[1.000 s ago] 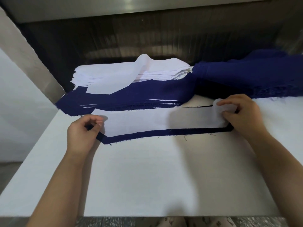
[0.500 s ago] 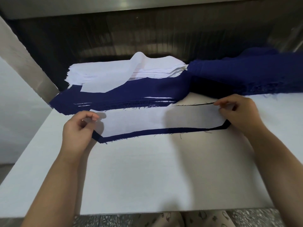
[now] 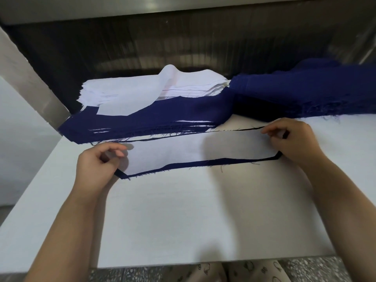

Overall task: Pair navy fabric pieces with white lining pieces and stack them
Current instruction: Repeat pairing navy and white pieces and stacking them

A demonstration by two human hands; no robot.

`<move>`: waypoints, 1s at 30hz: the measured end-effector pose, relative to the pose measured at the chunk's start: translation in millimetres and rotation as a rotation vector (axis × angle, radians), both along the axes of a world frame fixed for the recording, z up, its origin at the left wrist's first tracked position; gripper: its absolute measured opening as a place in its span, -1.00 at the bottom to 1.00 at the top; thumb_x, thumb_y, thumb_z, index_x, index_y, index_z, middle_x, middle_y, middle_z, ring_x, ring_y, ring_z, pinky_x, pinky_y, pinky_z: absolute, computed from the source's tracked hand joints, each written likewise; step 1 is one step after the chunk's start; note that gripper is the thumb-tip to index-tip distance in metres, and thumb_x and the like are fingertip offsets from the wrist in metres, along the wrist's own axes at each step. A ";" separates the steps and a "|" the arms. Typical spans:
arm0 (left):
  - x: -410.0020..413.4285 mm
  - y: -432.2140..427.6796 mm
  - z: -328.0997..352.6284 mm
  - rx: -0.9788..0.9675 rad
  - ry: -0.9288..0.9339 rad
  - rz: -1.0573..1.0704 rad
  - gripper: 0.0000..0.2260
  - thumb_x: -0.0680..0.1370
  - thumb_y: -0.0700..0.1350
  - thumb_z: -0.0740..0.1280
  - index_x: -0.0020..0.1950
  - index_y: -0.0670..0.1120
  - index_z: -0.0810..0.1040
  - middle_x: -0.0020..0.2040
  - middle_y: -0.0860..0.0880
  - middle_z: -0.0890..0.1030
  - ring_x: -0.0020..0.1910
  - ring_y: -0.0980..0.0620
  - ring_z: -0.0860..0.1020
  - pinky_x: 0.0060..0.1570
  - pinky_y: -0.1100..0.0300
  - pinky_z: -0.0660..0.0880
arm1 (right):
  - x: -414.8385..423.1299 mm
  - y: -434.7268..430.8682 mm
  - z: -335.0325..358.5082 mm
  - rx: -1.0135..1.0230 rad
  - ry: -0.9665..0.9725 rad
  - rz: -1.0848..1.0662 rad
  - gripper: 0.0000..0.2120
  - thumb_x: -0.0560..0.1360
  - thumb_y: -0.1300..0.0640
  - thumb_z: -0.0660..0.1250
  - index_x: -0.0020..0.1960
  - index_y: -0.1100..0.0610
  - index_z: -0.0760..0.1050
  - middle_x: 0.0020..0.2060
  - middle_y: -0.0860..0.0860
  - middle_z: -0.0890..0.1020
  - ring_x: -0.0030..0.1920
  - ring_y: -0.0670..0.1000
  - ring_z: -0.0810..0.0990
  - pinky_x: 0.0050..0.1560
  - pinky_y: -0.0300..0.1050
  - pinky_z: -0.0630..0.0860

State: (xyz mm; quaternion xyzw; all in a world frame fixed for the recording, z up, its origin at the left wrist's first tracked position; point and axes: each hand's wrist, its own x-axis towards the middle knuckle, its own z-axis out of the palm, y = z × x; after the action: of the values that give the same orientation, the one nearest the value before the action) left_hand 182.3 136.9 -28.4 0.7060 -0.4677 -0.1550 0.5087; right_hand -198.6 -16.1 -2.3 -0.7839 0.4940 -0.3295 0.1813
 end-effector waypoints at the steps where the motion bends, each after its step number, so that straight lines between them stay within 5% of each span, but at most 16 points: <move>1: -1.3 0.4 1.2 0.002 -0.014 -0.009 -0.57 0.43 -0.46 0.23 -0.22 0.08 0.63 -0.07 0.08 0.70 -0.08 -0.30 0.54 0.06 -0.14 0.52 | 0.3 0.1 -0.3 0.004 0.003 -0.002 -0.69 0.35 0.50 0.29 -0.06 0.19 0.63 -0.17 0.07 0.58 -0.17 0.04 0.50 -0.20 -0.46 0.32; 4: -2.9 0.8 4.0 -0.028 -0.065 -0.001 -0.65 0.52 -0.36 0.28 -0.07 0.12 0.64 -0.07 0.14 0.62 -0.22 -0.15 0.49 -0.10 0.02 0.50 | 0.5 -0.8 -1.3 0.034 0.012 -0.026 -0.70 0.37 0.48 0.29 -0.05 0.17 0.63 -0.14 0.06 0.58 -0.14 0.05 0.51 -0.10 -0.30 0.34; 7: 0.3 -1.2 6.1 -0.021 -0.161 0.086 -0.76 0.57 -0.24 0.29 0.16 0.01 0.60 -0.03 0.12 0.50 -0.14 0.00 0.49 -0.08 0.29 0.41 | 0.5 -1.3 -1.7 0.054 0.017 -0.033 -0.69 0.38 0.48 0.28 -0.05 0.15 0.63 -0.12 0.04 0.58 -0.10 0.02 0.50 -0.04 -0.23 0.34; 11: -0.7 -0.8 7.2 0.063 -0.267 0.088 -0.70 0.48 -0.36 0.37 0.11 -0.03 0.62 0.00 0.04 0.49 -0.17 0.11 0.46 -0.16 0.50 0.35 | 1.0 -1.5 -2.8 0.057 0.022 -0.038 -0.68 0.37 0.48 0.28 -0.06 0.14 0.63 -0.13 0.03 0.58 -0.10 0.01 0.50 -0.05 -0.24 0.34; 19: -3.9 3.1 12.3 -0.010 -0.257 0.066 -0.58 0.43 -0.49 0.28 -0.08 0.05 0.58 -0.05 0.21 0.52 -0.17 0.15 0.46 -0.19 0.48 0.35 | -0.2 -2.1 -1.3 0.043 0.061 -0.037 -0.67 0.35 0.48 0.31 -0.06 0.13 0.63 -0.17 0.04 0.56 -0.20 -0.02 0.45 -0.20 -0.59 0.27; 30: -0.9 5.2 12.6 0.039 -0.332 0.063 -0.64 0.44 -0.47 0.31 -0.09 0.00 0.59 -0.08 0.21 0.48 -0.28 0.33 0.43 -0.25 0.54 0.32 | 0.1 -1.7 -0.8 0.064 0.047 -0.060 -0.67 0.38 0.45 0.30 -0.13 0.03 0.58 -0.19 0.01 0.56 -0.26 -0.10 0.41 -0.26 -0.58 0.27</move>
State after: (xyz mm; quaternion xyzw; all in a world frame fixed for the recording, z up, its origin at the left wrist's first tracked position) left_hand 181.4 142.1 -15.8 0.7460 -0.5199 -0.0293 0.4151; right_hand -198.6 -17.8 -3.1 -0.7701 0.5317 -0.3002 0.1848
